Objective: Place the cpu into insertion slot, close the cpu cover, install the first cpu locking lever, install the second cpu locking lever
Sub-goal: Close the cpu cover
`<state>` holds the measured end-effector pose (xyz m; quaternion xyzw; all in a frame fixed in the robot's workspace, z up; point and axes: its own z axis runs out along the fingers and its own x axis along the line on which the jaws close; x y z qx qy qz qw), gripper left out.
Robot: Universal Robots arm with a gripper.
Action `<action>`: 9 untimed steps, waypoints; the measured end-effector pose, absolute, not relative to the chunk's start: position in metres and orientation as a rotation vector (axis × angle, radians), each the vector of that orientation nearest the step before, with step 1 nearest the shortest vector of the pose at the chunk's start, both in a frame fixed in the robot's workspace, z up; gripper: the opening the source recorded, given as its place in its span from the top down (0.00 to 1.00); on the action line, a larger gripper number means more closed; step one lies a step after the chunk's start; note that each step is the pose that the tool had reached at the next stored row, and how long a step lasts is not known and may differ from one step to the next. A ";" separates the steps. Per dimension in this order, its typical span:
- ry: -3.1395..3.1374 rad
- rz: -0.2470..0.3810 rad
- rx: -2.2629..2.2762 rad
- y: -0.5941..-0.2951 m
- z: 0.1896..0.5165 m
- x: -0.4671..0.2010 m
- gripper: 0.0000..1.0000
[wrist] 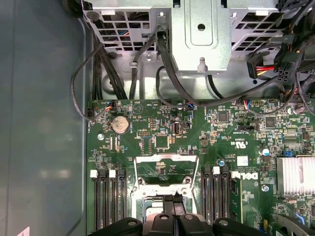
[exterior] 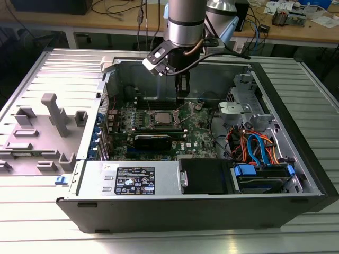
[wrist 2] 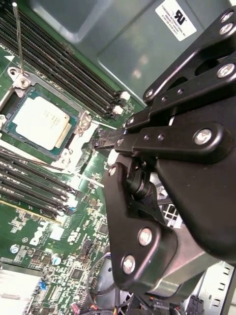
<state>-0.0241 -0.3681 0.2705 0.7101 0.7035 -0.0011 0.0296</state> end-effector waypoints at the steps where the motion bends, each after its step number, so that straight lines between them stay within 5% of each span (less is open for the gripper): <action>1: 2.169 -0.003 2.190 -0.368 0.270 -0.024 0.89; 9: 2.169 -0.003 2.190 -0.368 0.270 -0.014 0.89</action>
